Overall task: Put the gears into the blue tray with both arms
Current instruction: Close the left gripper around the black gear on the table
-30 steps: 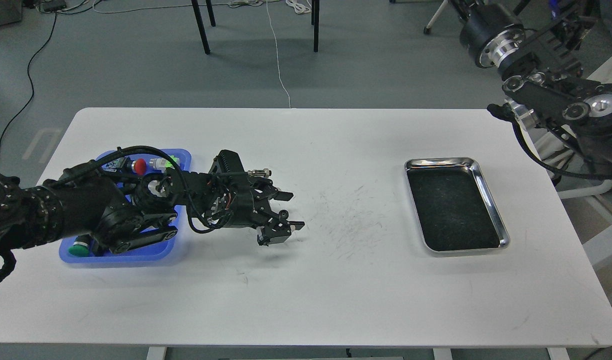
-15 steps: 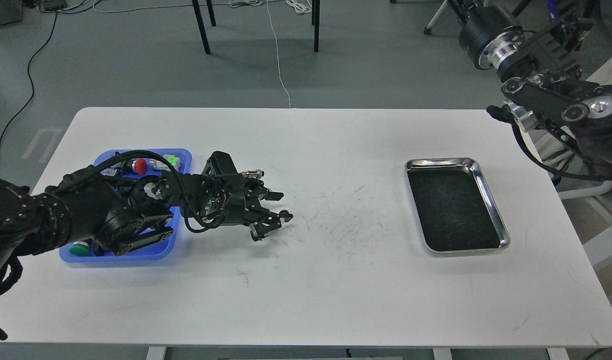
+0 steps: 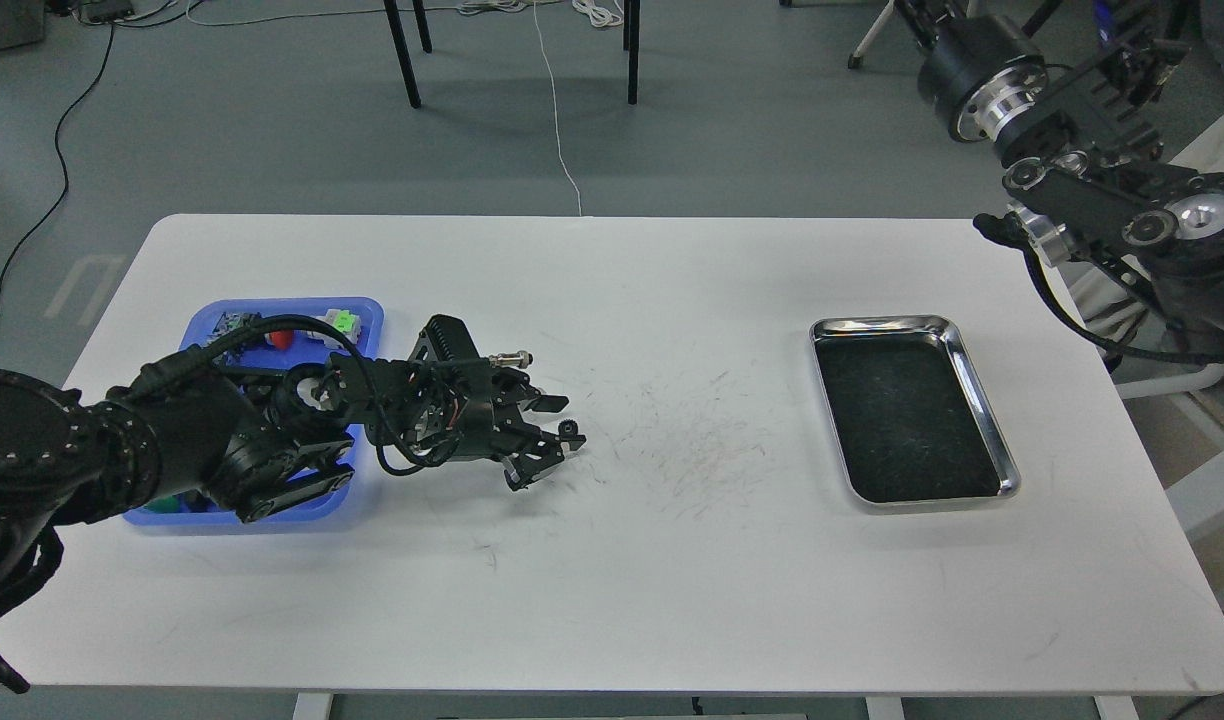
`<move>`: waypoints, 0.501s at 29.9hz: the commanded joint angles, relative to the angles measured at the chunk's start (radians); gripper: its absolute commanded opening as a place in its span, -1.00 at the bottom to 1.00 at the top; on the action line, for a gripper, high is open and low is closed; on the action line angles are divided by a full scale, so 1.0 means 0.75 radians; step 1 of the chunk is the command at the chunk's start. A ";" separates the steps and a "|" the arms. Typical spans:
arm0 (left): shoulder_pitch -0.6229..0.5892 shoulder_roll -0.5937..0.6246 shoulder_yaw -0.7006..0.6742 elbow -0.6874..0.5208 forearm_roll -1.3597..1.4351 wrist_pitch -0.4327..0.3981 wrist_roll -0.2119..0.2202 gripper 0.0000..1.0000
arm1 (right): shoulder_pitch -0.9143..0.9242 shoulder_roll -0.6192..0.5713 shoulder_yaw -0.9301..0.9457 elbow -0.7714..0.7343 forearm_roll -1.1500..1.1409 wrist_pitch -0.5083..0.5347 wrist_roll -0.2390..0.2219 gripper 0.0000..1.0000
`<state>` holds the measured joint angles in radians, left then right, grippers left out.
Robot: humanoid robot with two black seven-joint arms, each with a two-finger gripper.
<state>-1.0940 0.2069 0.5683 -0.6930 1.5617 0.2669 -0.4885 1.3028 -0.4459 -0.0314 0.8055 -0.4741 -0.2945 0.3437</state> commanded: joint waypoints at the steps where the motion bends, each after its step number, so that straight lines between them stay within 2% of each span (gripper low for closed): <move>1: 0.021 -0.002 -0.001 0.008 -0.004 0.000 0.000 0.01 | -0.001 -0.011 0.001 0.002 0.000 0.000 0.000 0.77; 7: 0.039 -0.032 -0.005 0.073 -0.004 0.000 0.000 0.00 | -0.011 -0.017 0.003 0.002 0.002 0.000 0.000 0.77; 15: 0.039 -0.057 -0.013 0.079 -0.004 0.000 0.000 -0.07 | -0.015 -0.019 0.003 0.000 0.002 -0.002 0.002 0.77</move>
<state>-1.0633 0.1700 0.5594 -0.6340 1.5585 0.2669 -0.4886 1.2929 -0.4597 -0.0287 0.8064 -0.4724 -0.2957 0.3437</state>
